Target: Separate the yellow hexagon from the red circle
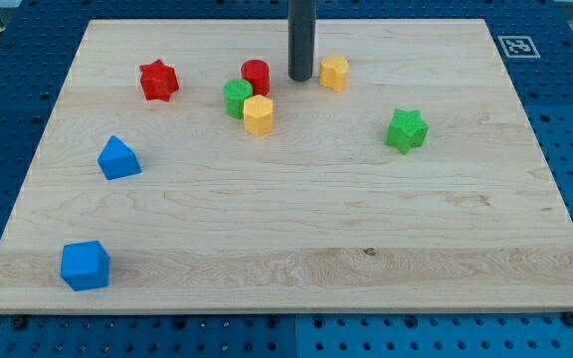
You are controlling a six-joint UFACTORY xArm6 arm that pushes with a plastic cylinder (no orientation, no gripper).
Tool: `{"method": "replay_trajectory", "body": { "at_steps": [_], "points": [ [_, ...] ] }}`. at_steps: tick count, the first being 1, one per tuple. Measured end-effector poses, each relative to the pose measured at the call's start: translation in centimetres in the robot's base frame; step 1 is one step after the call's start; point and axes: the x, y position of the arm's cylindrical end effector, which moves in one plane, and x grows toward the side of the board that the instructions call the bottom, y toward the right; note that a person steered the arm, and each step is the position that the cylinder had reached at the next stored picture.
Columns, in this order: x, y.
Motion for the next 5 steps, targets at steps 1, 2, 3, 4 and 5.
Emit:
{"method": "replay_trajectory", "body": {
  "at_steps": [1, 2, 3, 4, 5],
  "points": [
    [3.3, -2.1],
    [5.6, -4.7],
    [7.9, -7.0],
    [8.7, -7.7],
    [8.7, -7.7]
  ]
}}
